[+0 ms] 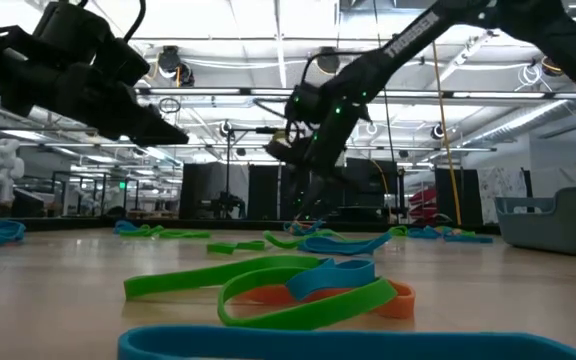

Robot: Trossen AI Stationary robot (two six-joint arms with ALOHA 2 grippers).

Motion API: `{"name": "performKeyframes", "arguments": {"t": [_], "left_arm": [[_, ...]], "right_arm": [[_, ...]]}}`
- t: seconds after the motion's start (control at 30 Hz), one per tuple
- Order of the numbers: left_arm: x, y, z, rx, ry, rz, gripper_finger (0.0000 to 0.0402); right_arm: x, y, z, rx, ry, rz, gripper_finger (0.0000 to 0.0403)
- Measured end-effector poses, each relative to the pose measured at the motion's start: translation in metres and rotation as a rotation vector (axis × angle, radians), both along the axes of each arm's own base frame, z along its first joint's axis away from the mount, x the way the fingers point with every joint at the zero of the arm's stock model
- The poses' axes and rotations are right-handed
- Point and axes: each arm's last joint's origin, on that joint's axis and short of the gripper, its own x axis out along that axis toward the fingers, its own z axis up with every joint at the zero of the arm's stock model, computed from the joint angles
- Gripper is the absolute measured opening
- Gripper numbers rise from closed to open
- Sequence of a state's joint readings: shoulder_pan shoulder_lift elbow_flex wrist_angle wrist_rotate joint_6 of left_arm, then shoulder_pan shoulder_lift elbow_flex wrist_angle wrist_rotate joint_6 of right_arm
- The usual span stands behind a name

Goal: Sort rubber bands into baskets
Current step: Put the orange rubber band into the orange bin

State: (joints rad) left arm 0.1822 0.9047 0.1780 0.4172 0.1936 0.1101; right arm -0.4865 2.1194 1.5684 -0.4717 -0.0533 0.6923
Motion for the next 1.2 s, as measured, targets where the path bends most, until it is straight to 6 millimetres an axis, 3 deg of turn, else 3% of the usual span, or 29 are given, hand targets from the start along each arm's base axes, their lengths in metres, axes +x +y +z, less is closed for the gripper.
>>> {"name": "performKeyframes", "arguments": {"t": [0.13,0.5,1.0,1.2], "left_arm": [[0.000,-0.002,-0.001,-0.001,0.007,-0.011,0.0200],[0.000,-0.002,0.000,0.001,-0.002,-0.016,0.0200],[0.000,-0.002,0.000,0.001,-0.001,-0.016,0.0200],[0.000,-0.002,0.000,0.002,-0.001,-0.016,0.0200]], "right_arm": [[0.003,0.002,-0.020,0.033,0.044,0.007,0.0114],[0.005,0.003,-0.019,0.000,0.045,-0.008,0.0110],[0.007,0.018,-0.021,-0.027,0.122,0.033,0.0056],[0.005,0.019,-0.022,-0.044,0.151,0.068,0.0007]]}}
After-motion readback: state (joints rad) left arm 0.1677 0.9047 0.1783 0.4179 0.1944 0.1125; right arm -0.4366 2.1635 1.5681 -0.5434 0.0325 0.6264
